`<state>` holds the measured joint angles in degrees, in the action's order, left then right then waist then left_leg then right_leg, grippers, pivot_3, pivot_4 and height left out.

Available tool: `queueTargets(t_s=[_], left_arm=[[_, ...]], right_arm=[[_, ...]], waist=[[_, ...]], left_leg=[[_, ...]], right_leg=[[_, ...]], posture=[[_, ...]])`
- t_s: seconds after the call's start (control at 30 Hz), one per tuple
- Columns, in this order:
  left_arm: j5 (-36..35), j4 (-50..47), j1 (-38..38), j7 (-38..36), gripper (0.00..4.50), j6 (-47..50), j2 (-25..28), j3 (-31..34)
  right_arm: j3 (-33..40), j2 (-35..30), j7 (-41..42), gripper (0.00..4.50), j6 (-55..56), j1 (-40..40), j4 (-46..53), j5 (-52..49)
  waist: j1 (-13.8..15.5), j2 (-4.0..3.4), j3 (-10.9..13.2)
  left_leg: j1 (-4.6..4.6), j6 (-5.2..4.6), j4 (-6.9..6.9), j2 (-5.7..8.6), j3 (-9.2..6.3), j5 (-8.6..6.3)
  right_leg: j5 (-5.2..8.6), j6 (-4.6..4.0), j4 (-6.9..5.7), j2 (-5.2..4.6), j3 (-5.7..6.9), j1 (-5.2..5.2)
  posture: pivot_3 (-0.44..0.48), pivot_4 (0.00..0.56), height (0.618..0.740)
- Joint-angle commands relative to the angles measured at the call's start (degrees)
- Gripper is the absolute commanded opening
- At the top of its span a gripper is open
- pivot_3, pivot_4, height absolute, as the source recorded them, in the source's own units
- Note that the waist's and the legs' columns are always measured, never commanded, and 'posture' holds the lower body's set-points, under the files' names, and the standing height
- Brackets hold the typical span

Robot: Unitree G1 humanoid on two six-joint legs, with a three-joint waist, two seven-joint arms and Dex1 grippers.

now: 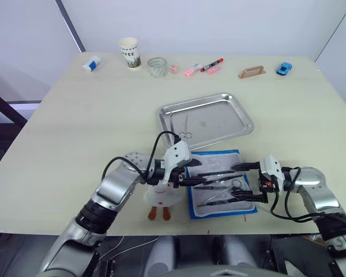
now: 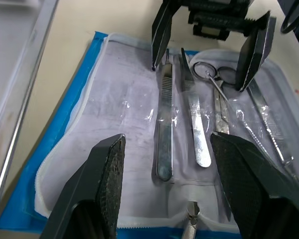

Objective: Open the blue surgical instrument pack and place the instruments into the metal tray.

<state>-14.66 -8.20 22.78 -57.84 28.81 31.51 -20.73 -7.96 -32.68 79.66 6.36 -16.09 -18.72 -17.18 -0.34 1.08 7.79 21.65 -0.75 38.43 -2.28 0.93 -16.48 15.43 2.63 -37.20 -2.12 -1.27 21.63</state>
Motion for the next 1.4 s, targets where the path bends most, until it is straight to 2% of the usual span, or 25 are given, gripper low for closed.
queueTargets(t_s=[0.03,0.47,0.53,0.97,1.07,1.13,1.4], left_arm=[[0.4,0.0,1.5,-0.9,2.90,-1.7,-0.5,0.3],[2.4,4.5,3.3,-5.0,2.90,-6.4,-0.3,-0.2],[3.3,5.2,3.4,-5.1,2.47,-7.3,-0.7,-0.4],[8.0,7.6,3.0,-6.9,2.47,-13.3,-0.3,-2.1],[9.1,8.5,3.1,-6.8,1.64,-14.5,-0.6,-2.7],[9.7,9.0,3.3,-6.4,0.70,-14.8,-1.0,-2.8],[10.9,9.5,3.5,-6.8,0.70,-16.1,-1.4,-2.9]], right_arm=[[-0.5,-0.7,0.7,4.50,-1.0,0.1,-3.0,1.3],[-0.9,-0.5,4.8,4.50,1.8,-3.0,-8.2,1.9],[-0.9,-0.5,4.8,4.50,2.0,-3.0,-8.2,1.9],[-1.0,-0.4,3.9,4.50,1.9,-1.6,-7.0,1.9],[-1.0,-0.4,3.7,4.50,1.8,-1.5,-6.8,1.9],[-1.0,-0.4,3.6,4.50,1.7,-1.5,-6.8,1.8],[-1.0,-0.3,3.2,4.50,1.6,-1.3,-6.5,1.9]], waist=[[0.0,0.00,0.0],[0.0,0.00,0.0],[0.1,0.00,0.0],[0.1,0.00,0.0],[0.1,0.00,0.0],[0.1,0.00,0.0],[0.1,0.00,0.0]], left_leg=[[0.00,0.00,0.00,0.00,0.00,0.00],[0.00,0.00,0.01,0.00,0.00,0.00],[0.00,0.00,0.02,0.00,0.01,0.00],[0.00,0.00,0.02,0.01,0.02,0.00],[0.00,0.00,0.02,0.01,0.01,0.00],[-0.01,0.00,0.02,0.00,0.01,0.00],[-0.01,0.00,0.02,0.01,0.02,0.00]], right_leg=[[0.00,0.00,0.00,0.00,0.00,0.00],[0.00,0.00,-0.03,0.00,0.00,0.00],[0.00,0.00,-0.03,0.00,0.00,0.00],[0.00,0.00,-0.04,-0.01,-0.01,0.00],[0.00,0.00,-0.05,-0.01,-0.01,0.00],[0.00,0.00,-0.05,-0.01,-0.01,0.00],[0.00,0.00,-0.06,-0.01,-0.01,0.00]], posture=[[0.000,0.150,0.740],[0.000,0.150,0.740],[0.000,0.150,0.740],[0.000,0.150,0.740],[0.000,0.150,0.740],[0.000,0.150,0.740],[0.000,0.150,0.740]])
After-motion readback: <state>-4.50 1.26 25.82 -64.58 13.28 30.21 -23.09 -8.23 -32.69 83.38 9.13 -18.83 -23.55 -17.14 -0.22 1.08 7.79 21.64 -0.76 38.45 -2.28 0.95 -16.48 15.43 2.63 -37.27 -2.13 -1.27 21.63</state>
